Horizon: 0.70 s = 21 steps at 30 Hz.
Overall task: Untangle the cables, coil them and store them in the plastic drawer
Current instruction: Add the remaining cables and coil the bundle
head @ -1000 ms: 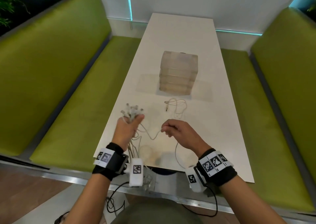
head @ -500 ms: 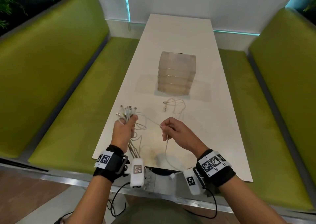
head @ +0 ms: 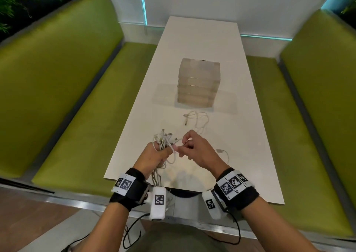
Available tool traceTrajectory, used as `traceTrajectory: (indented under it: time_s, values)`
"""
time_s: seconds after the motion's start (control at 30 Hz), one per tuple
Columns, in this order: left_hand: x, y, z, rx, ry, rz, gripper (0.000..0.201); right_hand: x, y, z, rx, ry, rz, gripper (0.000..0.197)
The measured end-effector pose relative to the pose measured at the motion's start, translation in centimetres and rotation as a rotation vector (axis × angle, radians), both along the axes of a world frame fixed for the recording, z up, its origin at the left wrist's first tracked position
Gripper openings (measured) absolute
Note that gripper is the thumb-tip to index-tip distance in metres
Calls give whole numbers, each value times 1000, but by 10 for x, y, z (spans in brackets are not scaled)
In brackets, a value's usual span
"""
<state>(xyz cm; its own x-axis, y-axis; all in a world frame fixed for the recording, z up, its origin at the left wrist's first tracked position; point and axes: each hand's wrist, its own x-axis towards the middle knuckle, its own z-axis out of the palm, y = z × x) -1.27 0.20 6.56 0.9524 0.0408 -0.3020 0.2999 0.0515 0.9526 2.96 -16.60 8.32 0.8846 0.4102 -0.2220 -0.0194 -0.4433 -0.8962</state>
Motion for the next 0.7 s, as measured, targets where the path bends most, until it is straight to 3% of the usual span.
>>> traceTrajectory:
  time_s: [0.1, 0.27, 0.47, 0.6, 0.7]
  values:
    - [-3, -2, 1, -3, 3, -21, 10, 2, 0, 2, -29, 1, -9, 32]
    - [2, 7, 7, 182, 68, -106, 23, -6, -2, 0, -15, 18, 70, 25]
    - [-2, 8, 16, 264, 101, -255, 29, -4, -8, -2, 101, 86, 66, 24]
    - [-1, 7, 15, 220, 74, -167, 33, -4, -11, -2, 89, 153, 106, 27]
    - [0, 6, 16, 216, 56, -95, 19, -7, -10, 1, 43, 121, 111, 33]
